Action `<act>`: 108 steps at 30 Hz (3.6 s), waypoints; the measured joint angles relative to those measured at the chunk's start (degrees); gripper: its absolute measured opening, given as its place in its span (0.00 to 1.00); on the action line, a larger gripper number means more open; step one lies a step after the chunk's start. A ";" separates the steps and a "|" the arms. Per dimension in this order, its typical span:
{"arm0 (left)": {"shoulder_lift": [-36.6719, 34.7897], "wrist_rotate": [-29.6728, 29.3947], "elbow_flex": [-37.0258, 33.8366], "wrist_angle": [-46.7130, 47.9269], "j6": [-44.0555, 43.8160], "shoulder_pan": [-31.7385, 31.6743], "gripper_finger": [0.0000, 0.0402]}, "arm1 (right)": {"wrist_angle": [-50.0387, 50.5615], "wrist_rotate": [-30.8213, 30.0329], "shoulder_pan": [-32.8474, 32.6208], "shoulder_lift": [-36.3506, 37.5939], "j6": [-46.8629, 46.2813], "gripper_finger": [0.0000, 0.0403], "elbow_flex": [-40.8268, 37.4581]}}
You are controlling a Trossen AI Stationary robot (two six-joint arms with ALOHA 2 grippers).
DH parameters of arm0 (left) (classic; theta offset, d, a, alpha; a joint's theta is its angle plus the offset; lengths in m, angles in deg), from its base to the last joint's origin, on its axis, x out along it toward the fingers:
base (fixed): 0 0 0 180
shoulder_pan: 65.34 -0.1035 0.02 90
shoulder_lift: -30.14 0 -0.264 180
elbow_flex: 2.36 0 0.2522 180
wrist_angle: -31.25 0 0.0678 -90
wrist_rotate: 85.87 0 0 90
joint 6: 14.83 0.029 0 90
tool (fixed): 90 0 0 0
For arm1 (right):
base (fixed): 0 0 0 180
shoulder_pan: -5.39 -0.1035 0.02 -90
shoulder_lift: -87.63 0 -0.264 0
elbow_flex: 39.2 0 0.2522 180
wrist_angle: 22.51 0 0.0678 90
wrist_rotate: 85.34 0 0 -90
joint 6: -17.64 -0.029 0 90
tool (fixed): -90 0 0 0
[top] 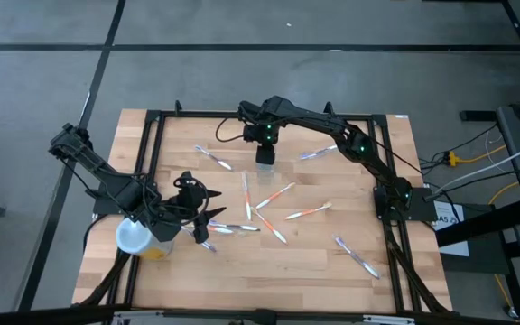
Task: Pick & Place toothbrushing station
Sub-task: Put the blue mouthwash into the transparent organizer, then put the purple toothbrush into the transparent organizer
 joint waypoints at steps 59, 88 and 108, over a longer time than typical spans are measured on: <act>-21.10 8.80 -0.01 -0.96 21.09 -3.92 0.49 | -10.78 5.44 -1.33 38.66 -13.52 0.40 0.13; -20.56 4.57 -16.72 12.71 -36.95 -30.93 0.49 | 6.99 -14.77 -13.39 55.22 -29.49 0.40 0.02; -7.90 33.59 -16.71 8.52 -30.78 -65.30 0.55 | 7.40 -33.60 -39.12 62.78 -41.18 0.40 -6.29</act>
